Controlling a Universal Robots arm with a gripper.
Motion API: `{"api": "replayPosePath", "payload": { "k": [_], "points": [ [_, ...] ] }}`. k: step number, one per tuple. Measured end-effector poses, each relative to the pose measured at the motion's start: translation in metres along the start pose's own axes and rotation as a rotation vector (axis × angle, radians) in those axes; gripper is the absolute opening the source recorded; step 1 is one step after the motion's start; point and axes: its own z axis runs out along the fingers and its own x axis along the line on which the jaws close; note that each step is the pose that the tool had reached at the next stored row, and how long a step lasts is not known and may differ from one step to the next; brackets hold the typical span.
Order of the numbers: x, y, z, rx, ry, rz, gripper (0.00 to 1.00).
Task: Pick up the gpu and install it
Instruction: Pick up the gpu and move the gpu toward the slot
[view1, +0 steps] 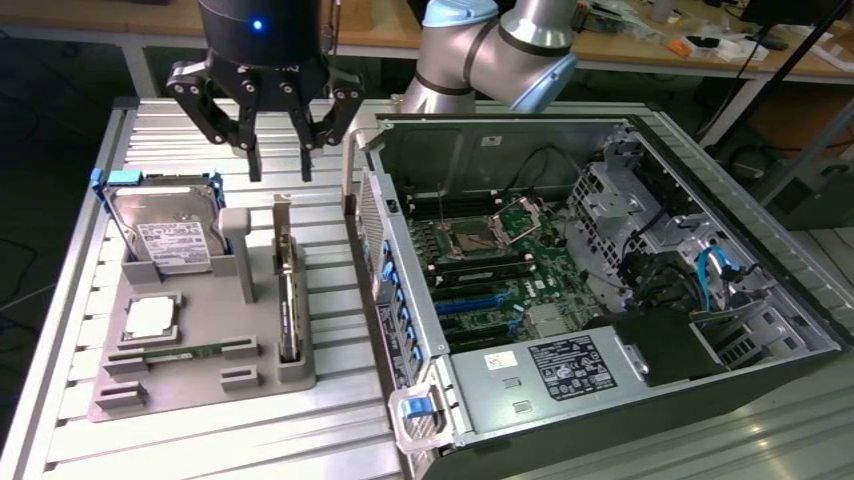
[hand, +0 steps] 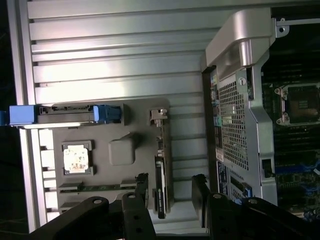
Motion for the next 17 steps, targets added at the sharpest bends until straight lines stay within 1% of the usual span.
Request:
{"api": "replayPosePath", "payload": {
  "k": [2, 7, 12, 17],
  "points": [
    [0.0, -0.0037, -0.0001, -0.0001, 0.0, 0.0, 0.48],
    [-0.001, -0.0194, -0.0008, 0.0, 0.0, 0.0, 0.48],
    [-0.002, -0.0274, -0.0012, 0.0, 0.0001, 0.0, 0.48],
    [-0.003, -0.0379, -0.0016, 0.0, 0.0001, 0.0, 0.48]
  ]
}}
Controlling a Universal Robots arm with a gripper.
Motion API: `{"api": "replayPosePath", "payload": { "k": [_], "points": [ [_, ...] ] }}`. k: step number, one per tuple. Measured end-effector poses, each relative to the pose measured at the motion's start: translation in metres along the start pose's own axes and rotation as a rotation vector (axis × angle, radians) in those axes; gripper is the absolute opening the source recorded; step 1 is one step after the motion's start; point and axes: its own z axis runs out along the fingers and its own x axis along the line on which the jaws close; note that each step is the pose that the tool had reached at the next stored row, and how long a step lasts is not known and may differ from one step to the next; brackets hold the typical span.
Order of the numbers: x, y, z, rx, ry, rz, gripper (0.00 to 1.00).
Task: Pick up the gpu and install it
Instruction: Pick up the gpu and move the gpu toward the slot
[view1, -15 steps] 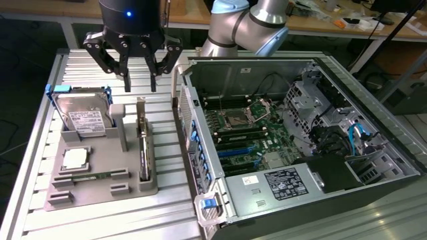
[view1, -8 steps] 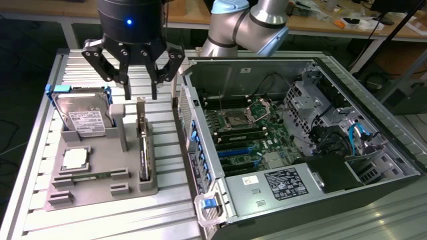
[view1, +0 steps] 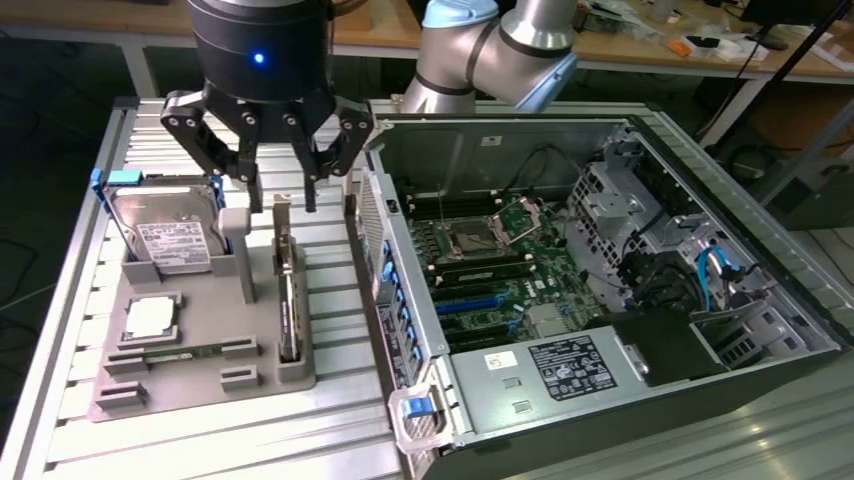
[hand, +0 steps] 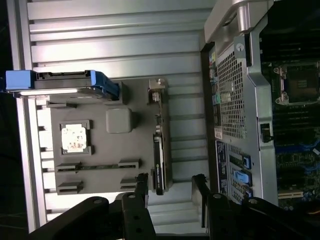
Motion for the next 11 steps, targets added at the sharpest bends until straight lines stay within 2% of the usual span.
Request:
{"api": "replayPosePath", "payload": {
  "k": [7, 11],
  "points": [
    [-0.0007, -0.0094, -0.0003, -0.0001, -0.0001, 0.0, 0.48],
    [-0.0009, -0.0115, -0.0004, -0.0001, -0.0001, 0.0, 0.48]
  ]
}}
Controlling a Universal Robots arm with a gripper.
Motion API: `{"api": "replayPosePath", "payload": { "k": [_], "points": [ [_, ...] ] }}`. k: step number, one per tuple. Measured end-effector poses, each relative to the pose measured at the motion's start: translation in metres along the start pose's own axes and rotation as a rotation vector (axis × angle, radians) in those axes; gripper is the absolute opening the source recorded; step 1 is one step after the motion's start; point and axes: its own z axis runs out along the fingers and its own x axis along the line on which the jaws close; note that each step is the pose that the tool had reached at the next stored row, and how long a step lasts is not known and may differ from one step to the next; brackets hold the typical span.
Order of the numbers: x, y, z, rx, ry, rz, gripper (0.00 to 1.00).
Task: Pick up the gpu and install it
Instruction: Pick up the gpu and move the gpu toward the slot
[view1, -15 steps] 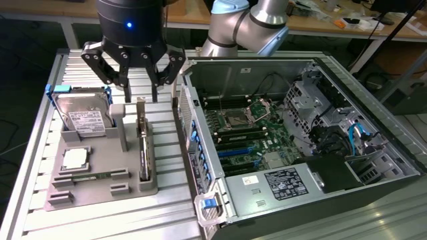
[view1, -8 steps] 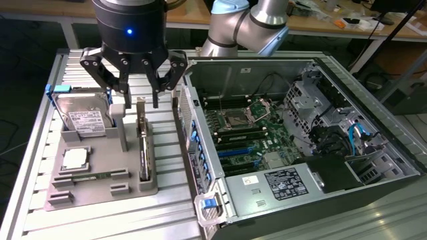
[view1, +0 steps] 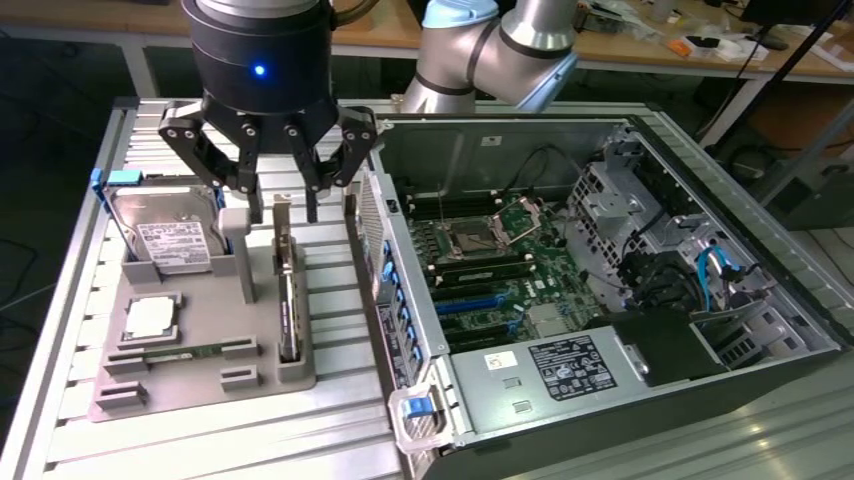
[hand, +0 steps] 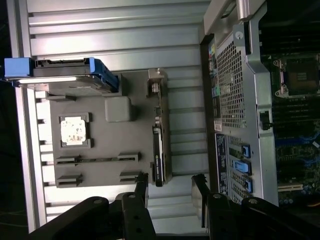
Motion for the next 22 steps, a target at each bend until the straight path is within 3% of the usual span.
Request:
{"api": "replayPosePath", "payload": {
  "k": [14, 22],
  "points": [
    [0.0, -0.0001, 0.0007, -0.0001, -0.0002, 0.0, 0.48],
    [-0.001, -0.0011, 0.0249, 0.0026, 0.0021, 0.0, 0.48]
  ]
}}
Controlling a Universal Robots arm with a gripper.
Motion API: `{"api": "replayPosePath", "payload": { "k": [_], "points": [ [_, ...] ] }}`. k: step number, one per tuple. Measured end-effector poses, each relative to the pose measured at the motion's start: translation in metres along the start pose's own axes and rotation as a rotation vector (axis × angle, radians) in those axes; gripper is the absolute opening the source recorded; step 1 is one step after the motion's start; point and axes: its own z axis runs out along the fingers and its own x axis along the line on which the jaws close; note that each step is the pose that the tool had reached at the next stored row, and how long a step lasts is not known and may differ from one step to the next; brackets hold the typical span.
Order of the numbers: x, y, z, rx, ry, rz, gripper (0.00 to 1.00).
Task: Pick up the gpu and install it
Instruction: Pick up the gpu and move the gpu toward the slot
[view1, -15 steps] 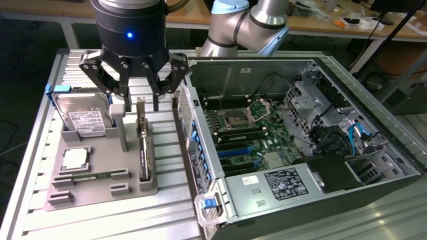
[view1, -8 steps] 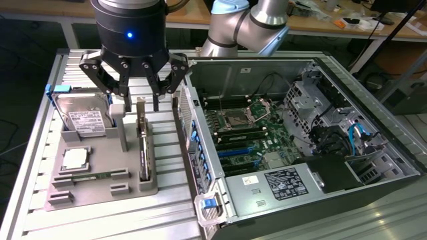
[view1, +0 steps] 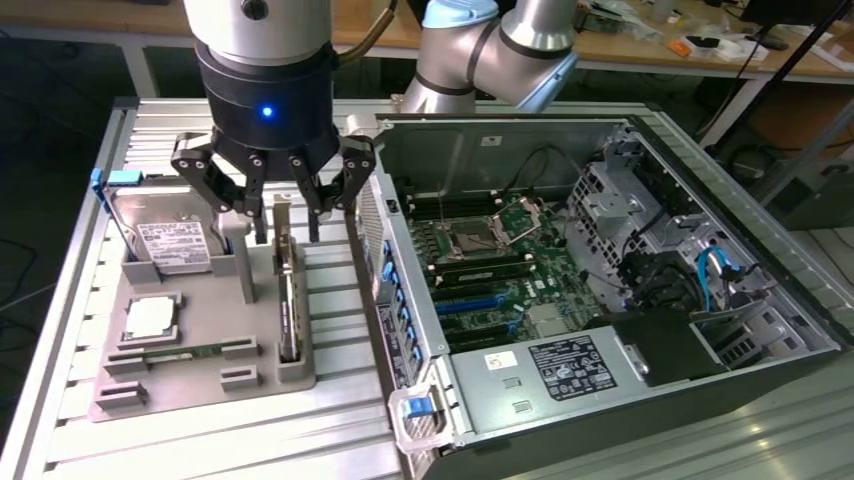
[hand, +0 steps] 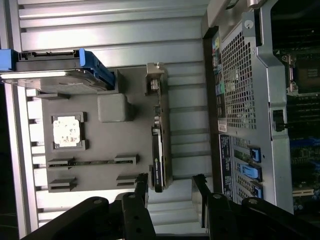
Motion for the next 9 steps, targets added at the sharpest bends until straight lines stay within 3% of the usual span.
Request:
{"api": "replayPosePath", "payload": {
  "k": [9],
  "points": [
    [0.0, 0.0, 0.0001, -0.0001, -0.0001, 0.0, 0.48]
  ]
}}
